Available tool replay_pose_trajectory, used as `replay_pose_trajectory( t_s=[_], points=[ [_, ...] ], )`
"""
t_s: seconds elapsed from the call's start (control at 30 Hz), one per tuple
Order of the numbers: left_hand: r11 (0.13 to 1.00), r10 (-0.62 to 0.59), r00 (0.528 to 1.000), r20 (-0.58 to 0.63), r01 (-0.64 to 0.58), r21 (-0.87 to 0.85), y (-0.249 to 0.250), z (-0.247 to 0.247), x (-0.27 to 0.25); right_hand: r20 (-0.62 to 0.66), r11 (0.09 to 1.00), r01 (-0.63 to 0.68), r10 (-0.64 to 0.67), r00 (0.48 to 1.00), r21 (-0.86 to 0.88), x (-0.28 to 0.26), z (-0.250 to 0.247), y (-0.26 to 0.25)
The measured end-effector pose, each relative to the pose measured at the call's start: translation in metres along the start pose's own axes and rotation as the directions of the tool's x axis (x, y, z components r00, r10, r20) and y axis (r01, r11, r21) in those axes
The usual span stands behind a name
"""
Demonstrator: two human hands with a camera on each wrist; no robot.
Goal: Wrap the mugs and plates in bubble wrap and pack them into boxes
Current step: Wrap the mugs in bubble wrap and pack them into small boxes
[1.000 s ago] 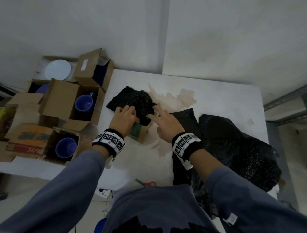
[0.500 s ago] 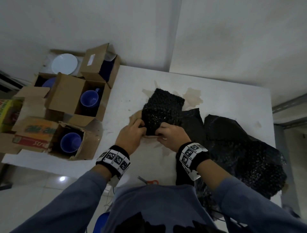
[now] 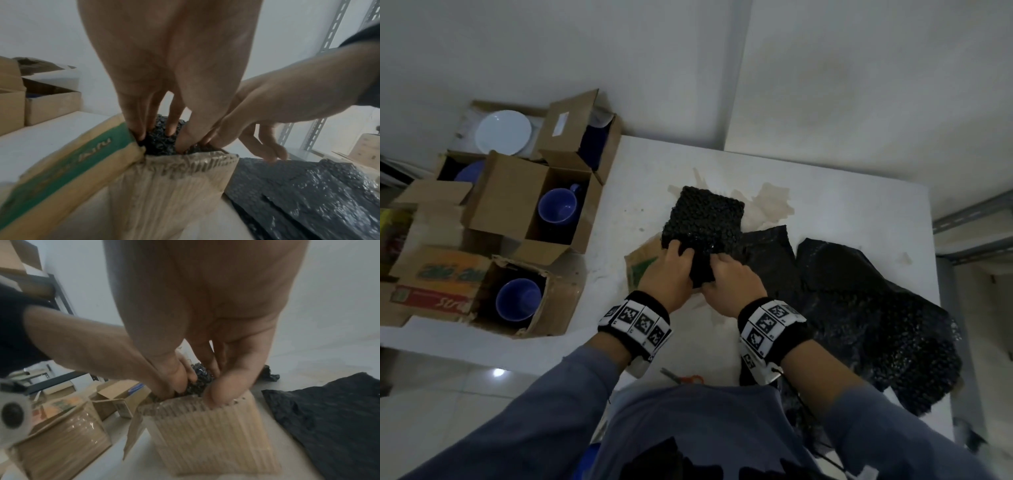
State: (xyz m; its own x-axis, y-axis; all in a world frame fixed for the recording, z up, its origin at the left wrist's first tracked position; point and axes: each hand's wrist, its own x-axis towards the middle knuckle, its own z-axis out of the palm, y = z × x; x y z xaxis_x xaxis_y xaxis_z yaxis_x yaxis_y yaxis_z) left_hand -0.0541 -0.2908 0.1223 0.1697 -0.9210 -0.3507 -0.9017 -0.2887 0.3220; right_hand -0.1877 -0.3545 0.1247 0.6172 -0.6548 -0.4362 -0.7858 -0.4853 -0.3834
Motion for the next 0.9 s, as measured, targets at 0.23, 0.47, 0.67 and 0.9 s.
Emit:
replay_pose_trajectory(
  t_s=[0.23,0.47,0.67,0.9],
  points=[
    [0.984,-0.050,0.999,0.000,0.049,0.169,0.003,0.011,0.010,0.150,0.992,-0.128,0.124,0.981,0.018,0.021,-0.009,-0.015],
    [0.998,-0.048,0.997,-0.059,0.049,0.024,0.001,0.009,0.020,0.016,0.994,-0.051,0.053,0.998,-0.102,0.021,-0.022,-0.022],
    [0.996,-0.051,0.998,0.023,0.049,0.072,0.001,0.018,0.028,0.180,0.994,-0.098,0.103,0.978,-0.038,0.040,-0.005,-0.009],
    [0.980,-0.025,0.999,0.045,0.016,0.201,0.002,0.011,0.030,0.158,0.994,-0.078,0.089,0.983,-0.074,0.042,-0.011,-0.010]
  ],
)
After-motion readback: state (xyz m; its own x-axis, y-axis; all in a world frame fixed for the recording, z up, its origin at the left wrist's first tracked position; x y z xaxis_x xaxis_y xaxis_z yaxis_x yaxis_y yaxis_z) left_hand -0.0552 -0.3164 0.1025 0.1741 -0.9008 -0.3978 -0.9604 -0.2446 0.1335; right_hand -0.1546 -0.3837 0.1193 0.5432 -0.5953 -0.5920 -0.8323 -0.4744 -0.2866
